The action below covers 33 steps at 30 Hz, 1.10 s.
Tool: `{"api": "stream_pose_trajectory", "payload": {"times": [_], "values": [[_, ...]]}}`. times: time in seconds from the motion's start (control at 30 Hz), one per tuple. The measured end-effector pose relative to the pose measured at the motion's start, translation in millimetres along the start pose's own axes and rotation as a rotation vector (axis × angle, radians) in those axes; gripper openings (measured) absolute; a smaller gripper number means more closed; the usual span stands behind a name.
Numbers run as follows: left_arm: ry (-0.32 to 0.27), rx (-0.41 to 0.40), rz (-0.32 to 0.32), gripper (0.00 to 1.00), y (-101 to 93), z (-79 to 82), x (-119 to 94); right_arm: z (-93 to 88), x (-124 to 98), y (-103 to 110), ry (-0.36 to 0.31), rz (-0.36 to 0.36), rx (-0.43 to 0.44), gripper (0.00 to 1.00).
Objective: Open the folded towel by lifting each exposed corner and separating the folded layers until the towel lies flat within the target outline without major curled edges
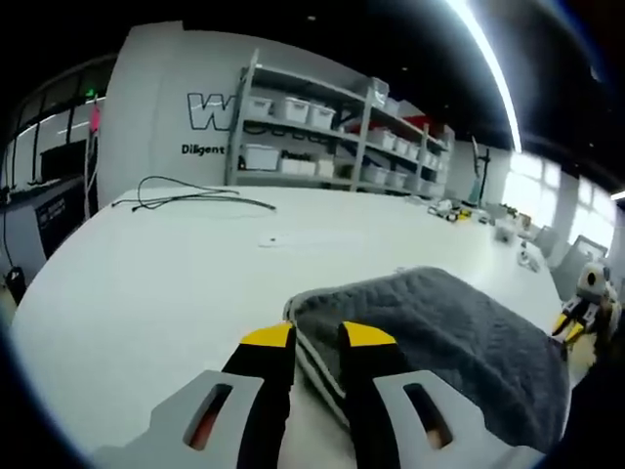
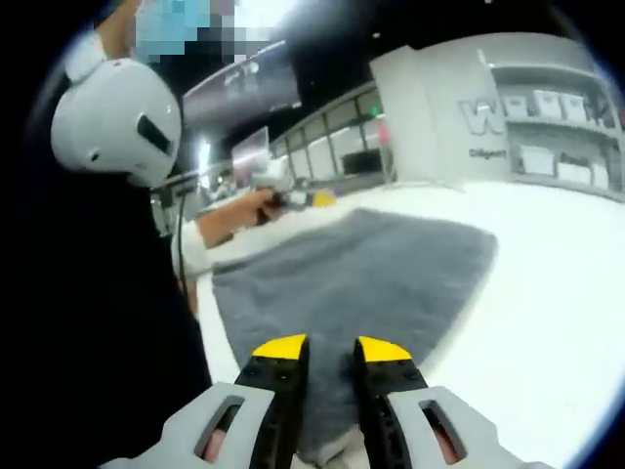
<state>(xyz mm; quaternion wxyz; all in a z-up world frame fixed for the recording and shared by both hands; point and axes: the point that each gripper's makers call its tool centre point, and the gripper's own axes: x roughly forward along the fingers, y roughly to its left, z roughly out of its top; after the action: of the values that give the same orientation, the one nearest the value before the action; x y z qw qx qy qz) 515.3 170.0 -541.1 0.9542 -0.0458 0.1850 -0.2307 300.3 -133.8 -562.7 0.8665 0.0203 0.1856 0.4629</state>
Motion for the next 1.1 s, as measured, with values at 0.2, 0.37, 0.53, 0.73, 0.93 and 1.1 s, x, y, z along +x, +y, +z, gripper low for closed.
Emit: {"api": "stream_pose_trajectory", "payload": {"times": [0.2,0.37,0.53,0.73,0.93,1.1], "values": [[0.000,-0.020,-0.016,0.16,-4.9,-6.3,-6,9.1,4,-11,-0.023,-0.022,0.015,0.16],[-0.006,-0.044,-0.027,0.15,-10.7,-11.2,-14,15.6,9,-21,-0.037,-0.086,0.021,0.16],[-0.009,-0.071,-0.037,0.07,-17.0,-16.8,-23,36.7,9,-43,-0.136,-0.211,0.008,0.11],[-0.017,-0.093,-0.037,0.01,-22.7,-19.4,-38,57.8,5,-58,-0.232,-0.255,0.073,0.00],[-0.039,-0.059,-0.028,0.01,-32.9,-17.1,-56,69.3,4,-67,-0.253,-0.263,0.056,0.00],[-0.062,-0.095,-0.031,0.01,-45.5,-15.3,-72,75.9,8,-71,-0.239,-0.272,0.044,0.00]]}}
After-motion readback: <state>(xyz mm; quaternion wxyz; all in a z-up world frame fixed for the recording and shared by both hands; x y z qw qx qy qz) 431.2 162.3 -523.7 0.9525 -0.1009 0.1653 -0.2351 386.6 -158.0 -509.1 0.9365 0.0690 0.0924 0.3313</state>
